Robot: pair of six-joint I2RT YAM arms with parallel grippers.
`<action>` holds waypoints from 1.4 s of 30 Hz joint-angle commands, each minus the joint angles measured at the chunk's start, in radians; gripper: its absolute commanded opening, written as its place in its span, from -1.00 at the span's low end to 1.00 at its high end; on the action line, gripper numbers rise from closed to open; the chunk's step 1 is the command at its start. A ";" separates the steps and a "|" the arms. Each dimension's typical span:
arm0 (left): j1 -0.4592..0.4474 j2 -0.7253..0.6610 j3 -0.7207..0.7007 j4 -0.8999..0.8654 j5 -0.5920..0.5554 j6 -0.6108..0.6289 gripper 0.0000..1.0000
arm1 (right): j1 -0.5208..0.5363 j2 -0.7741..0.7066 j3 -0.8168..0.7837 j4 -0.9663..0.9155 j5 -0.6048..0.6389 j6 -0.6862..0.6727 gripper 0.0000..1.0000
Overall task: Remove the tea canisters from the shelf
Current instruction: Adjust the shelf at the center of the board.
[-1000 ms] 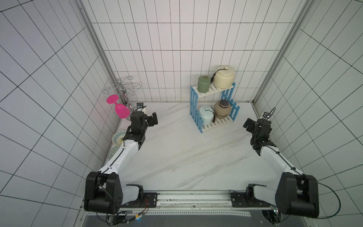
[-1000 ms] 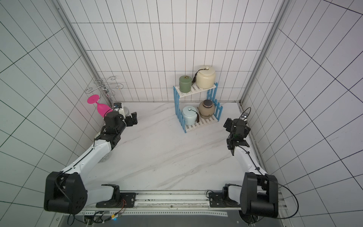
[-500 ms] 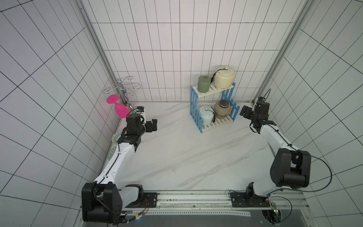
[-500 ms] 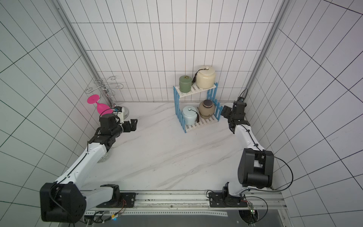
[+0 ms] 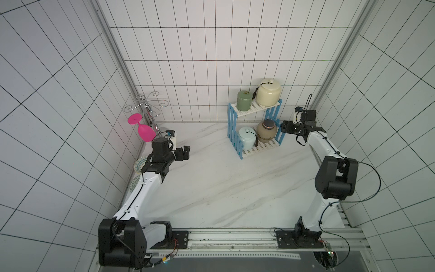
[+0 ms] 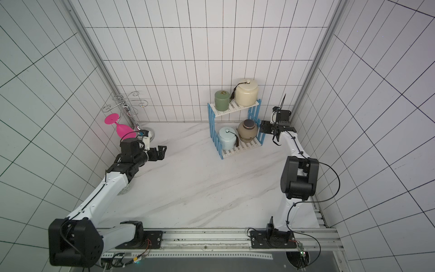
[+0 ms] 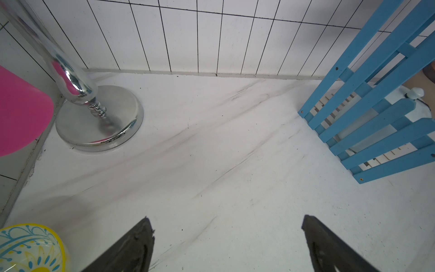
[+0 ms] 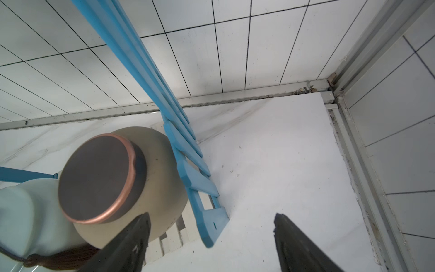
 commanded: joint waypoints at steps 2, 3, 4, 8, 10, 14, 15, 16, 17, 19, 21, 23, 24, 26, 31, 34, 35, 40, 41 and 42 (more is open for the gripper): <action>0.002 -0.013 0.014 -0.004 0.006 0.014 0.98 | -0.010 0.048 0.108 -0.089 -0.047 -0.065 0.64; 0.003 -0.014 0.013 -0.004 0.004 0.016 0.98 | -0.011 0.062 0.129 -0.106 -0.048 -0.077 0.60; 0.003 -0.015 0.013 -0.004 0.004 0.017 0.98 | -0.012 0.074 0.148 -0.122 -0.050 -0.087 0.56; 0.004 -0.015 0.013 -0.005 0.003 0.016 0.98 | -0.014 0.101 0.177 -0.149 -0.082 -0.104 0.39; 0.003 -0.016 0.015 -0.005 0.003 0.014 0.98 | -0.013 0.107 0.176 -0.149 -0.097 -0.103 0.29; 0.002 -0.016 0.014 -0.004 0.006 0.013 0.98 | -0.011 0.121 0.178 -0.153 -0.116 -0.106 0.10; 0.003 -0.016 0.012 -0.004 0.006 0.013 0.98 | -0.012 0.126 0.181 -0.156 -0.117 -0.107 0.04; 0.003 -0.016 0.013 -0.004 0.007 0.013 0.98 | -0.012 0.129 0.186 -0.162 -0.119 -0.110 -0.01; 0.004 -0.016 0.012 -0.004 0.007 0.013 0.99 | -0.012 0.135 0.192 -0.168 -0.121 -0.113 -0.07; 0.004 -0.018 0.013 -0.004 0.007 0.013 0.98 | -0.011 0.144 0.204 -0.179 -0.128 -0.116 -0.18; 0.007 -0.018 0.012 -0.004 0.007 0.013 0.98 | -0.011 0.152 0.211 -0.184 -0.131 -0.117 -0.28; 0.008 -0.019 0.011 -0.004 0.006 0.013 0.98 | -0.009 0.158 0.219 -0.190 -0.137 -0.115 -0.37; 0.008 -0.019 0.012 -0.004 0.006 0.014 0.98 | -0.008 0.160 0.222 -0.192 -0.143 -0.115 -0.41; 0.009 -0.021 0.009 -0.004 0.006 0.014 0.98 | -0.003 0.161 0.225 -0.192 -0.151 -0.115 -0.46; 0.010 -0.021 0.007 -0.001 0.005 0.020 0.98 | 0.032 0.166 0.229 -0.207 -0.133 -0.148 -0.63; 0.010 -0.022 0.009 -0.001 0.003 0.022 0.98 | 0.056 0.173 0.237 -0.220 -0.114 -0.165 -0.73; 0.010 -0.022 0.008 -0.001 0.003 0.022 0.98 | 0.063 0.174 0.238 -0.224 -0.112 -0.167 -0.76; 0.010 -0.025 0.006 0.001 -0.001 0.032 0.98 | 0.098 0.161 0.223 -0.233 -0.071 -0.188 -0.87; 0.011 -0.026 0.006 0.001 -0.005 0.035 0.98 | 0.110 0.152 0.212 -0.228 -0.061 -0.194 -0.90; 0.011 -0.025 0.006 0.001 -0.006 0.036 0.98 | 0.118 0.139 0.194 -0.219 -0.053 -0.197 -0.93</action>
